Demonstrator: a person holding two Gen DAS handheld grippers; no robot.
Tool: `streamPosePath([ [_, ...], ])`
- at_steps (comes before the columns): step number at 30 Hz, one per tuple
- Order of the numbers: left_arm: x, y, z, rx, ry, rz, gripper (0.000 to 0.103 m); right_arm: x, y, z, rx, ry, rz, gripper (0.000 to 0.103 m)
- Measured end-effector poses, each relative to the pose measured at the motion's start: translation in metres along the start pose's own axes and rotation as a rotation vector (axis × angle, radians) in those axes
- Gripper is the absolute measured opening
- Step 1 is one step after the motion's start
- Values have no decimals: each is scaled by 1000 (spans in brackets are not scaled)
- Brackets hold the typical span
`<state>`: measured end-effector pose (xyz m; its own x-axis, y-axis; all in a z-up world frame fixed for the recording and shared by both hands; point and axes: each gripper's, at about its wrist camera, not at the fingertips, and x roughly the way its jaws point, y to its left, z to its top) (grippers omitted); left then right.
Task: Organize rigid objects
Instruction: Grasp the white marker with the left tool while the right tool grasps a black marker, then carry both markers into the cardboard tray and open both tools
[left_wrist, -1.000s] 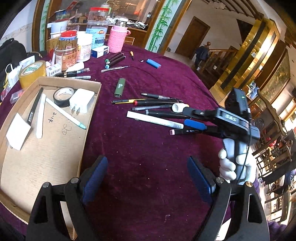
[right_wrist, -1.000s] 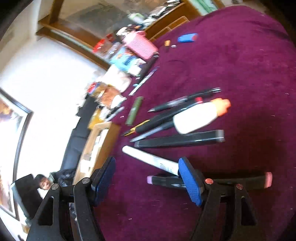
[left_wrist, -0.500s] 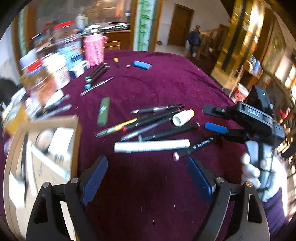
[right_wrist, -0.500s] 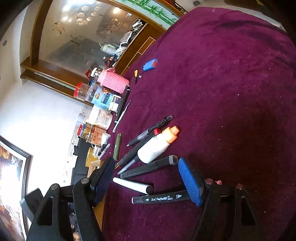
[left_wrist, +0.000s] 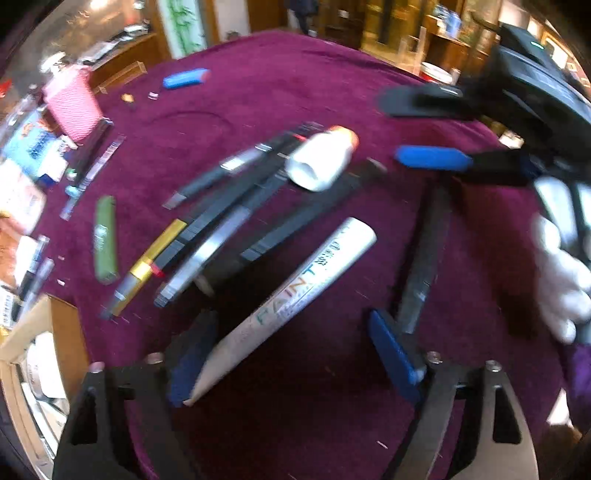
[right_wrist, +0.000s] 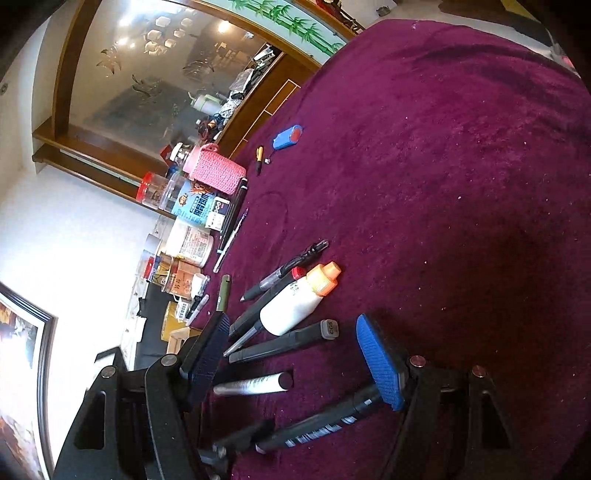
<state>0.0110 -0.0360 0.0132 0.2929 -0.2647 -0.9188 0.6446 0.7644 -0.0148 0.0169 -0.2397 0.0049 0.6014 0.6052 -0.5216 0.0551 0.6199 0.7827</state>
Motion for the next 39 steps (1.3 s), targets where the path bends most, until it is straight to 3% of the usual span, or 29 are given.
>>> streamPosePath([
  [5,-12,-20,-20,35,9,2,57,-2,0,0,1,-9,-7,76],
  [10,-9,-25,-15,25,6,5,56,-5,0,-1,-4,-20,-20,76],
  [15,-3,-24,-5,-27,-61,19,57,-9,1,-2,-14,-43,-38,76],
  [16,-4,-24,-7,-33,-72,25,52,-9,2,-1,-18,-48,-42,76],
  [18,-10,-24,-13,-49,-88,34,22,-10,3,-1,-29,-56,-54,76],
  [19,-14,-22,-18,-67,-87,17,14,-10,3,-1,-37,-62,-60,76],
  [20,-20,-18,-24,-100,-95,-16,14,-11,4,0,-43,-66,-65,76],
  [25,-55,-8,-58,-212,-176,-34,14,-15,9,0,-95,-109,-99,76],
  [30,-114,-1,-100,-329,-326,-54,14,-30,16,-3,-150,-190,-172,76],
  [34,-156,17,-134,-405,-433,-57,14,-48,16,-21,-57,-133,-131,76],
  [39,-171,44,-173,-493,-479,-25,14,-31,21,-50,-78,-15,-317,76],
])
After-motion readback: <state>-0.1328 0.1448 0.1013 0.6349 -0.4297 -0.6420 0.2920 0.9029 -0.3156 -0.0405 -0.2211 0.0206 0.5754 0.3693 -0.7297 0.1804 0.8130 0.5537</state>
